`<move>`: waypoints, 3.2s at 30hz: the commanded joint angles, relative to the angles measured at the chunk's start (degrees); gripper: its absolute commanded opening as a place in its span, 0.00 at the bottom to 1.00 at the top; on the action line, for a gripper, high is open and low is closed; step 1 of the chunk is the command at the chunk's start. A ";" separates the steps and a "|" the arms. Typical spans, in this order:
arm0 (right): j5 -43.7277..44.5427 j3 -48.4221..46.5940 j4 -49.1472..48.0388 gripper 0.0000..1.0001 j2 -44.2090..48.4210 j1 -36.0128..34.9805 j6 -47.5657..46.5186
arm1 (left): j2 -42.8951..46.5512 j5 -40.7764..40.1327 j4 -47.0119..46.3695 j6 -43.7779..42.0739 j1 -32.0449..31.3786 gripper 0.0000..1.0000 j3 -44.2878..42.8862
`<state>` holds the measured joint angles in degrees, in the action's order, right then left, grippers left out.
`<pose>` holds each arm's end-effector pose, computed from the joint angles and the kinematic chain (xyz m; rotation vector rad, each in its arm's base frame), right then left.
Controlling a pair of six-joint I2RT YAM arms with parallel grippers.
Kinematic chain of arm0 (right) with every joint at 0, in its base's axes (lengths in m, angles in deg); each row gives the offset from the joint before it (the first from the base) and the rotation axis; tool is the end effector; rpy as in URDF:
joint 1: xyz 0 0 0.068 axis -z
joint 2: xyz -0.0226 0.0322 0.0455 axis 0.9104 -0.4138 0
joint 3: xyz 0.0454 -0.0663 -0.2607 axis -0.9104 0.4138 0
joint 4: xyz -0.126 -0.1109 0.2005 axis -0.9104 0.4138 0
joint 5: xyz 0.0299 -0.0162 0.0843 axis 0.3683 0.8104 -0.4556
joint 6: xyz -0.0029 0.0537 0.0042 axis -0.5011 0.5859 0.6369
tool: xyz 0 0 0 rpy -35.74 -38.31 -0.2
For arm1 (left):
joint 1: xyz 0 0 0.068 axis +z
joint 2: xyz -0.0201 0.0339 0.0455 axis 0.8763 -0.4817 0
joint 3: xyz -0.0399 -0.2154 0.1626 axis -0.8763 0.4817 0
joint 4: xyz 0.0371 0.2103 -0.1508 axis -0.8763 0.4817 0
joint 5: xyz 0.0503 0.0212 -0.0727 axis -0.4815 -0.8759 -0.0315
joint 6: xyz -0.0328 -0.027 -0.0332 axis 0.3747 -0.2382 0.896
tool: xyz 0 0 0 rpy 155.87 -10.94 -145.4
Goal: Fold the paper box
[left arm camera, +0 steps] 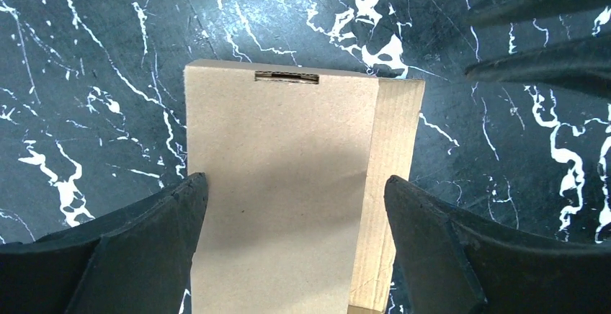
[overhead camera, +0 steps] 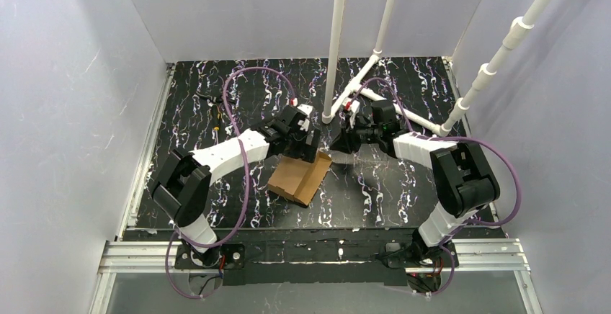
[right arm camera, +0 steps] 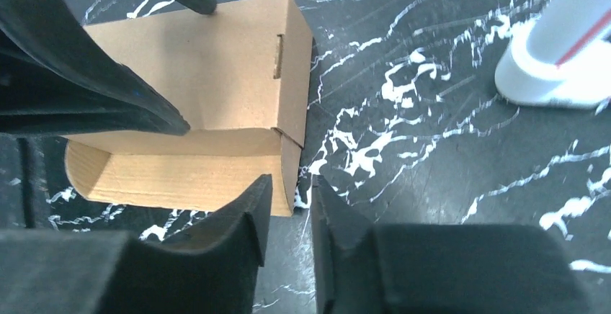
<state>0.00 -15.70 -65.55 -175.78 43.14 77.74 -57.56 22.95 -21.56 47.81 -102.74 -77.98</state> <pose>0.3040 0.1523 0.1881 -1.0401 1.7997 0.9246 0.2735 -0.2395 0.2264 0.4563 2.3751 -0.4245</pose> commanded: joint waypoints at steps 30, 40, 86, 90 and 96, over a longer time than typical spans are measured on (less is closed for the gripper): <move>12.05 10.92 -8.42 0.01 -2.76 -3.50 41.55 | 10.60 23.21 -11.16 3.63 17.19 0.98 18.34; 12.28 9.79 -9.92 0.01 -5.69 -3.78 46.12 | 7.00 27.30 -12.53 3.96 17.19 0.95 17.85; 8.99 11.13 -9.15 0.48 -1.83 0.44 44.26 | 2.25 28.38 -14.89 9.15 15.88 0.88 16.96; 8.41 10.69 -10.55 0.49 -4.94 0.36 45.87 | 2.38 28.61 -15.04 9.24 15.88 0.88 17.20; 4.94 9.82 -15.68 0.47 -8.28 -0.96 49.27 | 1.75 30.29 -15.81 10.03 15.88 0.86 17.51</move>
<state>6.21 -5.07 -78.47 -181.90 43.49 125.10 -55.20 52.89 -37.91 57.73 -86.57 -60.30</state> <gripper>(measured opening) 0.474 0.873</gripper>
